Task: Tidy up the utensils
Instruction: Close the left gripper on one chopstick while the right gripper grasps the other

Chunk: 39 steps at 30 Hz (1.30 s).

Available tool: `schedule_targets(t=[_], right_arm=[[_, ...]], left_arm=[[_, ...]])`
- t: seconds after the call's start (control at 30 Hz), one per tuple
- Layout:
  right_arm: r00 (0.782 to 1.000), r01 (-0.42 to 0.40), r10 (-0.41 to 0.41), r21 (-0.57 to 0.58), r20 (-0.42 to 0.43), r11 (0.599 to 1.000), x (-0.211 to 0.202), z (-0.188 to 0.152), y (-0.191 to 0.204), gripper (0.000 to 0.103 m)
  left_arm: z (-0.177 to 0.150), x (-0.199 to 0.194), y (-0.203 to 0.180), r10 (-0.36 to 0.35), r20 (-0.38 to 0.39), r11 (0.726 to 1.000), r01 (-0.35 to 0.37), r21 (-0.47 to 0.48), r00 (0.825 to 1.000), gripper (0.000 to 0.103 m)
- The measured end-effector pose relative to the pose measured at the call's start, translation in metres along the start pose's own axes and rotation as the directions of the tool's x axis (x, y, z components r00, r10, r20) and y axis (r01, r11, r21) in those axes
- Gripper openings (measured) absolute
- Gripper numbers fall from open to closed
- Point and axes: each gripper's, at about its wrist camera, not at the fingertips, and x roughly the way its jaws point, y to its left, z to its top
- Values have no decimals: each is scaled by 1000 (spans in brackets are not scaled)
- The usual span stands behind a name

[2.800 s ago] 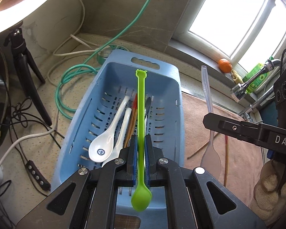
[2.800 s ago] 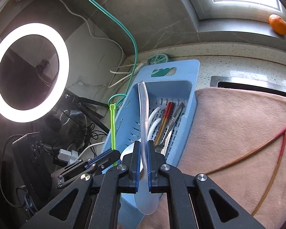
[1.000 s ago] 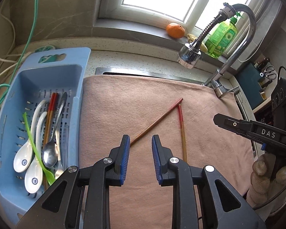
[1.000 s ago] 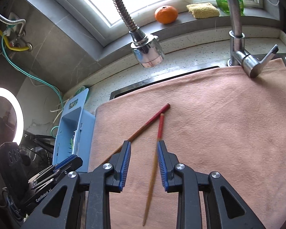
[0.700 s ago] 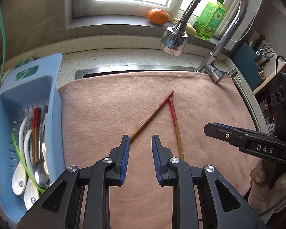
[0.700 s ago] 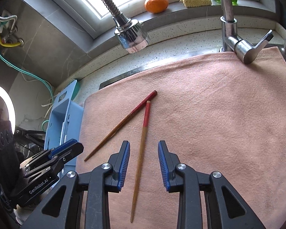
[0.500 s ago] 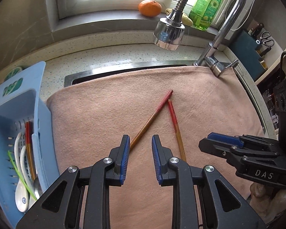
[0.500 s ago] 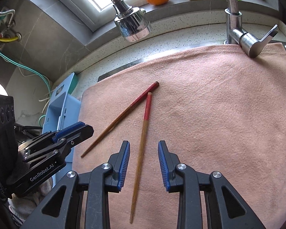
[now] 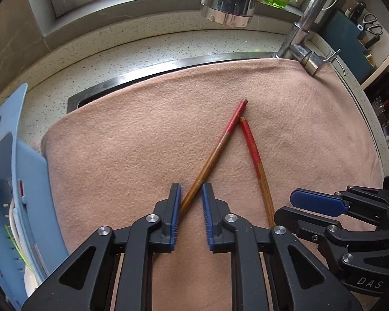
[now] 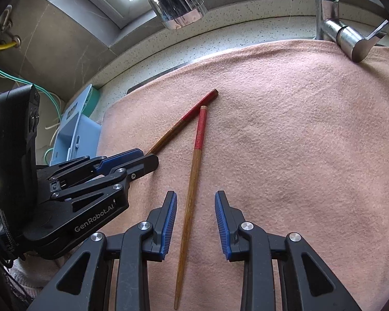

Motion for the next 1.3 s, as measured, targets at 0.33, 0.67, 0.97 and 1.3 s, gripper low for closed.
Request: schedule_targets(t=[0.33,0.67,0.97,1.3], right_arm=[[999,25,-26,-67,-24,997,16,2,15,28],[996,72,-79,-172,-34,982,25,-1,29,25],[997,40,-50,-162,-59,986,21,-1,15,9],[999,6,-11,-94,-53,996,6,-16,-5,6]], left_arm=[[-28,-13,6,18,20,992,-16,-123,1000,13],[-79,-34,9,35,33,971,-26,-237,999,13],[-79,-28,-11,103,18,987,-100,-125,994,16],[-86,-34,6,-54,68,954,72,-291,996,6]])
